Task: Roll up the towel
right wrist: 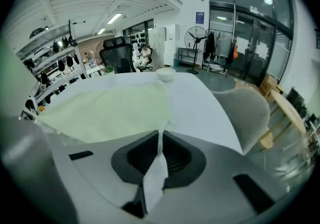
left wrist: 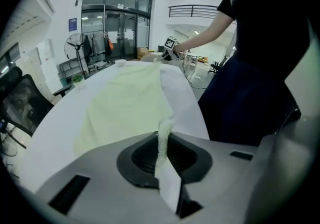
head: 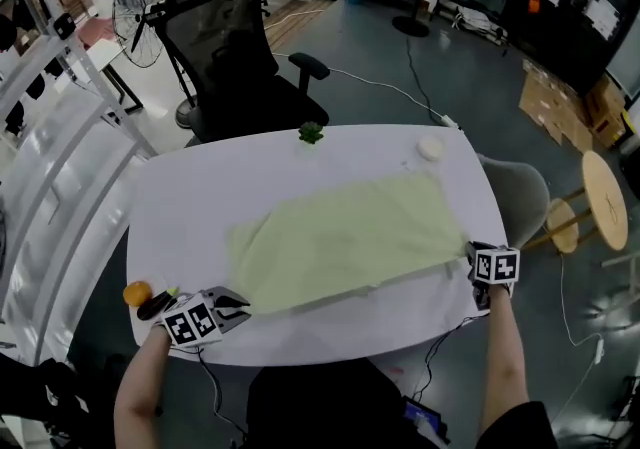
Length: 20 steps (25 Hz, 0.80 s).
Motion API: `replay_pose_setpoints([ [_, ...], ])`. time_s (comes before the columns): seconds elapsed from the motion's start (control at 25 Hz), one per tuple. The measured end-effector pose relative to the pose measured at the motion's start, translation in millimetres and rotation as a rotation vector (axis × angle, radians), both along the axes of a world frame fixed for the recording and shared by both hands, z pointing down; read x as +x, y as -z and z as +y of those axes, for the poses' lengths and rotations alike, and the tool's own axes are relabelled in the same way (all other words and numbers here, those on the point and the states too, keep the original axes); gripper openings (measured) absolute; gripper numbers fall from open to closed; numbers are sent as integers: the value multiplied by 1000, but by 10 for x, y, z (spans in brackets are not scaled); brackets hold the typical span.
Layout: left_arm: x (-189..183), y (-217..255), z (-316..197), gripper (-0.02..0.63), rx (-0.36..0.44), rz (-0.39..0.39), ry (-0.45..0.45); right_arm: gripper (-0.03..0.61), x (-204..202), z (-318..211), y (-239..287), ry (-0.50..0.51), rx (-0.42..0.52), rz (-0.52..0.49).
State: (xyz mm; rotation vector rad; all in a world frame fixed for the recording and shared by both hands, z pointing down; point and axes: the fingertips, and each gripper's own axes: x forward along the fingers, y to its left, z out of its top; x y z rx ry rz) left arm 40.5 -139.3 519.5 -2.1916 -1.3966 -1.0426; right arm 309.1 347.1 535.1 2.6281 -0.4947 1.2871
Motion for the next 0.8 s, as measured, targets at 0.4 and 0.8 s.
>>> replay_pose_setpoints([
  [0.4, -538, -422, 542, 80, 3, -235, -96, 38, -151, 402, -297, -27, -121, -86],
  [0.8, -372, -307, 295, 333, -95, -355, 111, 238, -469, 576, -530, -159, -126, -99],
])
